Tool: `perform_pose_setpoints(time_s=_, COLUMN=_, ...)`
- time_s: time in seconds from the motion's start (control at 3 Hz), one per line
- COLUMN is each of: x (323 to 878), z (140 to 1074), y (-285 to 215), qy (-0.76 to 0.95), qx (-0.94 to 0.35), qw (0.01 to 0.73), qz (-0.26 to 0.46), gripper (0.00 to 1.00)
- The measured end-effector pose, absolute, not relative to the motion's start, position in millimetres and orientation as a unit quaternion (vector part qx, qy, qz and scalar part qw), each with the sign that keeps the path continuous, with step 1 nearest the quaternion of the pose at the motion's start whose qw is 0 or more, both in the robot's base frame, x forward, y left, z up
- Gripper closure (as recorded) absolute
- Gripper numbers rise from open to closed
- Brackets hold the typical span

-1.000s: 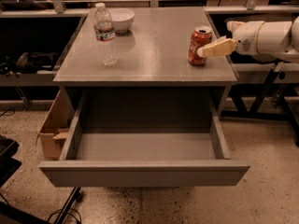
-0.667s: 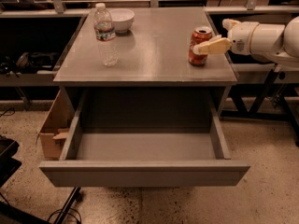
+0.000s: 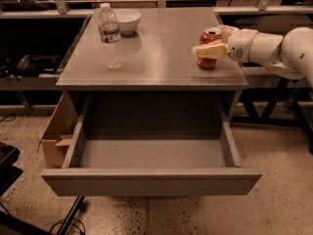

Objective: Place coke can into top drawer

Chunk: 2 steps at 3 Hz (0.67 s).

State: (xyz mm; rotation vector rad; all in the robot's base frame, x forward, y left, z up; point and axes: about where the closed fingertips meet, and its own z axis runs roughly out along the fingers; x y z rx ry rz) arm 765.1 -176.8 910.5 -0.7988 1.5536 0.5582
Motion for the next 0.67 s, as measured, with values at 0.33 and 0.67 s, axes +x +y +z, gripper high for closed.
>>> perform_pose_setpoints(time_s=0.33, x=765.1, z=909.9, y=-174.5, qy=0.672, qx=-0.346, qw=0.608, qz=0.243, gripper=0.41)
perform_pose_setpoints(time_s=0.67, x=765.1, z=909.9, y=-174.4, qy=0.672, qx=-0.346, qw=0.608, qz=0.244, gripper=0.66)
